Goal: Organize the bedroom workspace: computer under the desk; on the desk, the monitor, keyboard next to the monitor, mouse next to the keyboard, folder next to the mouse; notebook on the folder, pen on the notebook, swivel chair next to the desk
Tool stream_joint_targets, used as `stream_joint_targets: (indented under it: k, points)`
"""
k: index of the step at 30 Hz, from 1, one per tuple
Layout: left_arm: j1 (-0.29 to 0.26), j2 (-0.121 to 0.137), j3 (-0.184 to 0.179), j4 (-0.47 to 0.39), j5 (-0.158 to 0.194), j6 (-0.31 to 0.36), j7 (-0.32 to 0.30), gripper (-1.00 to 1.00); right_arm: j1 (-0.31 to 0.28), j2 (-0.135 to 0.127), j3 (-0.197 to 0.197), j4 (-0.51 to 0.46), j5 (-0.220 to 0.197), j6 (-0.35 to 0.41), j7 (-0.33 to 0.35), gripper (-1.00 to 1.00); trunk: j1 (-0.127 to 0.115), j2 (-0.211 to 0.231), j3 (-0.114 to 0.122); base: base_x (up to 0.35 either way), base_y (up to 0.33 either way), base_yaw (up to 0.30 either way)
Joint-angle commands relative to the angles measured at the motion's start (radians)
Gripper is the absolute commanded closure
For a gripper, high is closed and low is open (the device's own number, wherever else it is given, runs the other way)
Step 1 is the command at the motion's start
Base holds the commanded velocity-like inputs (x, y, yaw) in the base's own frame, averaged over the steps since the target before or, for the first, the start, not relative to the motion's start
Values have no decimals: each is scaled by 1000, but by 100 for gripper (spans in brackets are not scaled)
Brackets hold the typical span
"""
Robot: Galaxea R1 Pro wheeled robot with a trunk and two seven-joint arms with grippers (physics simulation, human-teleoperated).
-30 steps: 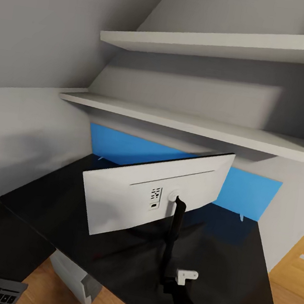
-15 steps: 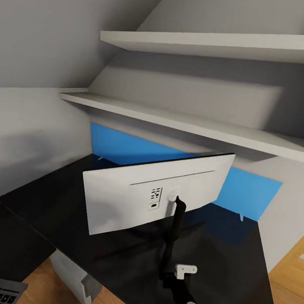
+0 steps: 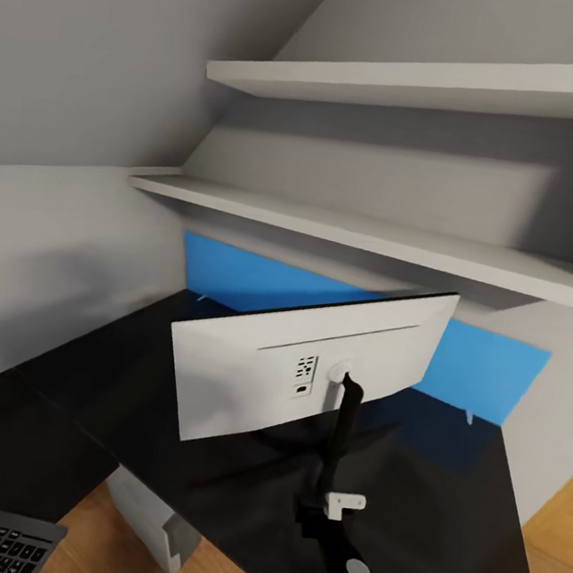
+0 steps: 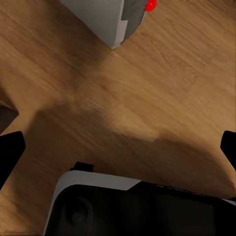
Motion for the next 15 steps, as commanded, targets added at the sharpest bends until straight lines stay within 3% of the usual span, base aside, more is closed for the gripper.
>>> stream_joint_targets:
  k: [1, 15]
  points:
    - [-1, 0, -4, 2, 11, -2, -7, -100, -1, 0, 4, 1, -5, -3, -3, -100, 0, -1, -2, 0, 0, 245]
    - [-1, 0, -4, 2, 11, -2, -7, -100, -1, 9, 6, 37, -3, -7, -6, -100, 0, -1, -8, 0, 0, 262]
